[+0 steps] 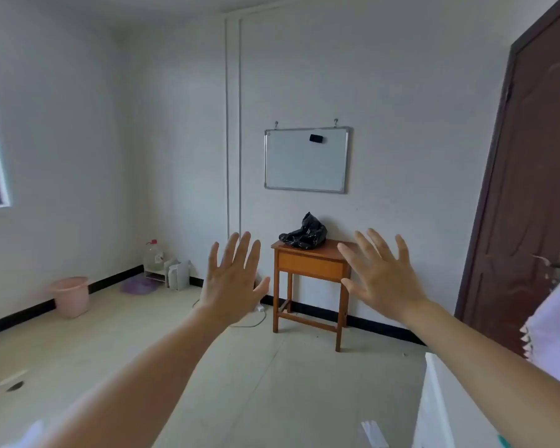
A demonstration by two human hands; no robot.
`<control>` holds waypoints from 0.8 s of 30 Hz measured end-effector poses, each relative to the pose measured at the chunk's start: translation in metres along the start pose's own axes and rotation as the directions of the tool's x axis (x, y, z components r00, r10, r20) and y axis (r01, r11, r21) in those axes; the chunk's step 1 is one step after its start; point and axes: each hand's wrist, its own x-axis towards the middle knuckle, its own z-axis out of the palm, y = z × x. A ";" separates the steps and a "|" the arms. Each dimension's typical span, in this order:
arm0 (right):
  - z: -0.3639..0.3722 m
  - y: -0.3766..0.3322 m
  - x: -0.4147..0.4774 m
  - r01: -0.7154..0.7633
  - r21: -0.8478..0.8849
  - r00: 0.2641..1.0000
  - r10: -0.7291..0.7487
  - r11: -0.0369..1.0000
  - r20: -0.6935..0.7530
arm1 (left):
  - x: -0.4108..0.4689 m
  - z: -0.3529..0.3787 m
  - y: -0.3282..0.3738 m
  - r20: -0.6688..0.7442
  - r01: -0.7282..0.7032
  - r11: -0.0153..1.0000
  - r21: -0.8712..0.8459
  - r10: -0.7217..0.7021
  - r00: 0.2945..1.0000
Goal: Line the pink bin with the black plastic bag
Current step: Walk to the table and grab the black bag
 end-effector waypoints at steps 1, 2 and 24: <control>0.006 -0.002 0.000 -0.012 0.027 1.000 0.012 1.000 0.007 | -0.001 0.006 0.001 0.013 0.003 1.000 -0.006 -0.003 1.000; 0.010 -0.003 0.001 0.003 0.033 1.000 -0.003 0.999 0.005 | -0.002 0.011 0.003 0.020 -0.029 0.999 -0.018 0.029 0.999; 0.137 0.045 0.076 0.109 -0.128 0.986 -0.091 0.986 0.138 | 0.110 0.161 0.021 0.237 0.025 0.959 -0.284 0.044 0.971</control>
